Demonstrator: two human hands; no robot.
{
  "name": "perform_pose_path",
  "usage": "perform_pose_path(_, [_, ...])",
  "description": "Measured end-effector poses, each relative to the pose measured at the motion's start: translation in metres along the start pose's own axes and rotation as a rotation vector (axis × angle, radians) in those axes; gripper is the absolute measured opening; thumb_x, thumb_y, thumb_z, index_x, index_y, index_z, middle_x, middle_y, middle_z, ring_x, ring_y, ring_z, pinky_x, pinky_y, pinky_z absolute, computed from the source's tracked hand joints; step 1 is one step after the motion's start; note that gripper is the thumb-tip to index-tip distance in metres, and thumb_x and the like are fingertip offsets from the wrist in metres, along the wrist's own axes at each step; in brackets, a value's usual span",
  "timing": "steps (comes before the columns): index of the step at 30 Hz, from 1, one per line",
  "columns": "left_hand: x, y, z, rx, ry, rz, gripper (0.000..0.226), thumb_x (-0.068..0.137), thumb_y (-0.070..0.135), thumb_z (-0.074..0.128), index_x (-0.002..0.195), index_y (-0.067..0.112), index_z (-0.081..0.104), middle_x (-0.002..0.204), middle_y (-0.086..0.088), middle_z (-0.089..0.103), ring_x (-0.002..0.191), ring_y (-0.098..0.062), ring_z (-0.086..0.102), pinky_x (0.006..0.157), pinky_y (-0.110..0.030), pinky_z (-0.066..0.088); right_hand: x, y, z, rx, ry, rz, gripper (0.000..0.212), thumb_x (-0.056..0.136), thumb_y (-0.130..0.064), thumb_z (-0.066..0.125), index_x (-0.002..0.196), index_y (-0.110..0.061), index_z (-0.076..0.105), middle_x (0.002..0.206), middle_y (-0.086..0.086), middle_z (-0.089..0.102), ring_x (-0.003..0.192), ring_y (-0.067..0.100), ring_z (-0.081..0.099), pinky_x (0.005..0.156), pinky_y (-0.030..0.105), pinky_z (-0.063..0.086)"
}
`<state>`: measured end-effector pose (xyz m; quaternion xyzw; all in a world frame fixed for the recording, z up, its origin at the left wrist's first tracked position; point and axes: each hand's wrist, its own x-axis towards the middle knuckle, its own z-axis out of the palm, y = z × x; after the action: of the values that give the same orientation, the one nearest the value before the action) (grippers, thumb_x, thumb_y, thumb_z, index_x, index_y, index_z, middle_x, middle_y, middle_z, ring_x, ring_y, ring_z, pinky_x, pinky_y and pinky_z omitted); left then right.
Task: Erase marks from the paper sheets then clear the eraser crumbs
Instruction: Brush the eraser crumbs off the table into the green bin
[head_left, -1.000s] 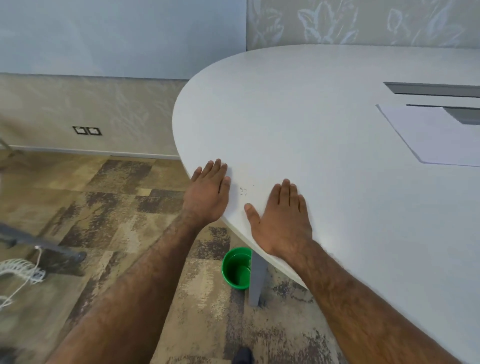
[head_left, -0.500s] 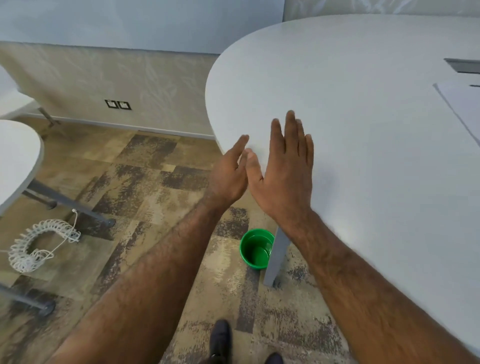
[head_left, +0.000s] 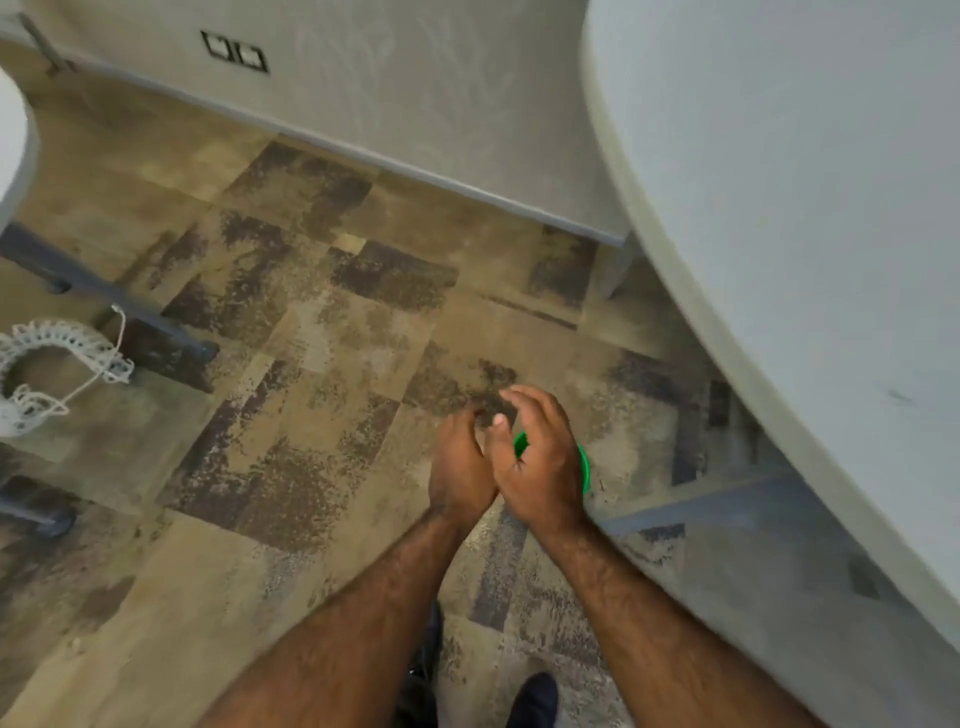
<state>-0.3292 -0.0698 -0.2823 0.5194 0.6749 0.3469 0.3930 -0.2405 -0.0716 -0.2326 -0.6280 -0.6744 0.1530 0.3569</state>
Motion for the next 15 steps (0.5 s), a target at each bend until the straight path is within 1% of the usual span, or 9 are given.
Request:
perform_pose_path(2, [0.009, -0.037, 0.014, 0.027, -0.121, -0.134, 0.039, 0.1, 0.027, 0.052, 0.135, 0.011, 0.053, 0.134, -0.009, 0.059, 0.121, -0.025, 0.055, 0.099, -0.041, 0.048, -0.008, 0.032, 0.033, -0.043, -0.071, 0.217, 0.025, 0.089, -0.021, 0.059, 0.109, -0.008, 0.068, 0.115, 0.005, 0.066, 0.108, 0.022, 0.061, 0.089, 0.024, 0.044])
perform_pose_path(5, [0.023, -0.094, 0.038, 0.049, -0.212, -0.258, 0.043, 0.101, 0.03, 0.047, 0.141, 0.013, 0.05, 0.142, -0.008, 0.055, 0.128, -0.025, 0.052, 0.105, -0.039, 0.045, -0.023, 0.082, 0.078, -0.074, -0.196, 0.495, 0.029, 0.091, -0.03, 0.058, 0.111, -0.012, 0.067, 0.116, 0.006, 0.068, 0.109, 0.024, 0.06, 0.086, 0.024, 0.038])
perform_pose_path(7, [0.033, -0.134, 0.059, 0.033, -0.236, -0.325, 0.045, 0.102, 0.033, 0.045, 0.142, 0.014, 0.049, 0.142, -0.009, 0.055, 0.128, -0.027, 0.053, 0.105, -0.039, 0.045, -0.036, 0.118, 0.11, -0.075, -0.291, 0.589, 0.037, 0.092, -0.039, 0.056, 0.118, -0.015, 0.064, 0.12, 0.008, 0.066, 0.112, 0.026, 0.059, 0.085, 0.025, 0.036])
perform_pose_path(8, [0.039, -0.144, 0.065, 0.031, -0.246, -0.348, 0.046, 0.102, 0.034, 0.044, 0.142, 0.014, 0.048, 0.142, -0.011, 0.055, 0.128, -0.028, 0.053, 0.106, -0.039, 0.044, -0.037, 0.13, 0.119, -0.065, -0.329, 0.625, 0.041, 0.093, -0.043, 0.054, 0.122, -0.015, 0.062, 0.124, 0.009, 0.064, 0.114, 0.027, 0.058, 0.087, 0.025, 0.038])
perform_pose_path(10, [0.051, -0.183, 0.093, 0.023, -0.286, -0.417, 0.047, 0.103, 0.037, 0.043, 0.143, 0.013, 0.048, 0.141, -0.014, 0.056, 0.128, -0.031, 0.053, 0.106, -0.036, 0.043, -0.044, 0.169, 0.15, -0.041, -0.387, 0.749, 0.049, 0.094, -0.047, 0.05, 0.129, -0.013, 0.057, 0.13, 0.01, 0.061, 0.12, 0.029, 0.055, 0.095, 0.03, 0.041])
perform_pose_path(11, [0.057, -0.197, 0.106, 0.028, -0.302, -0.429, 0.047, 0.103, 0.037, 0.042, 0.143, 0.012, 0.048, 0.141, -0.015, 0.056, 0.128, -0.032, 0.053, 0.105, -0.034, 0.042, -0.045, 0.186, 0.162, -0.022, -0.392, 0.8, 0.051, 0.096, -0.048, 0.047, 0.13, -0.012, 0.057, 0.129, 0.01, 0.061, 0.12, 0.029, 0.055, 0.096, 0.032, 0.042])
perform_pose_path(14, [0.083, -0.231, 0.135, 0.058, -0.363, -0.433, 0.049, 0.103, 0.038, 0.042, 0.143, 0.01, 0.048, 0.142, -0.017, 0.054, 0.131, -0.032, 0.051, 0.105, -0.032, 0.039, -0.036, 0.227, 0.195, 0.041, -0.353, 0.908, 0.049, 0.099, -0.046, 0.039, 0.112, -0.006, 0.063, 0.105, 0.01, 0.065, 0.105, 0.032, 0.06, 0.08, 0.031, 0.04])
perform_pose_path(15, [0.093, -0.239, 0.143, 0.072, -0.375, -0.427, 0.049, 0.103, 0.038, 0.042, 0.143, 0.009, 0.048, 0.143, -0.017, 0.054, 0.132, -0.032, 0.05, 0.105, -0.031, 0.038, -0.032, 0.24, 0.206, 0.06, -0.335, 0.936, 0.05, 0.099, -0.047, 0.037, 0.11, -0.006, 0.064, 0.103, 0.011, 0.065, 0.103, 0.032, 0.06, 0.08, 0.032, 0.041])
